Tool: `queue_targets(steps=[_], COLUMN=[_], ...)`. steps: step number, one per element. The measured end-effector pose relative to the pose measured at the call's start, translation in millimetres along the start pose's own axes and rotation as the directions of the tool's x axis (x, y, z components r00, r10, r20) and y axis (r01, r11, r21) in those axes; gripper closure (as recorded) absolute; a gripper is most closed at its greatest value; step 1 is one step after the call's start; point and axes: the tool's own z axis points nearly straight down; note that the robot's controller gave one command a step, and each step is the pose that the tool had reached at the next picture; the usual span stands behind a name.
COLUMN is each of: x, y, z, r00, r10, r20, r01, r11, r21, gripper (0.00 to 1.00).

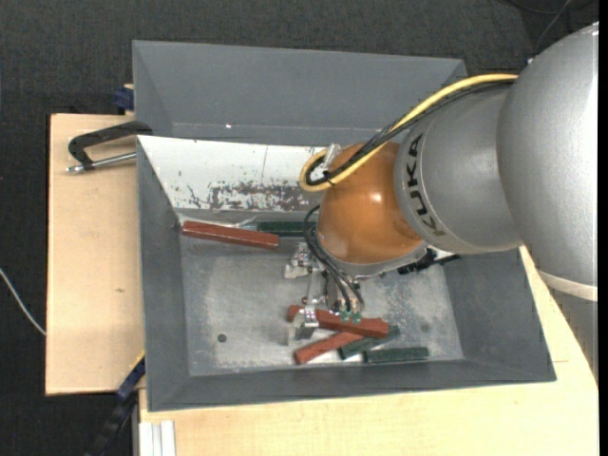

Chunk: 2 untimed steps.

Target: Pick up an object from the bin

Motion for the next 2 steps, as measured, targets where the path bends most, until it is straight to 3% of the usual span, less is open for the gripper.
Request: queue_targets(steps=[1, 2], x=[-8.9, 16.2], y=[-31.5, -66.2], z=[0.1, 10.0], r00=[1.000, 0.983], r10=[-0.004, -0.182], r20=[0.002, 0.000], r01=[0.004, 0.182], r11=[1.000, 0.983], r21=[-0.002, -0.001], gripper=[0.00, 1.00])
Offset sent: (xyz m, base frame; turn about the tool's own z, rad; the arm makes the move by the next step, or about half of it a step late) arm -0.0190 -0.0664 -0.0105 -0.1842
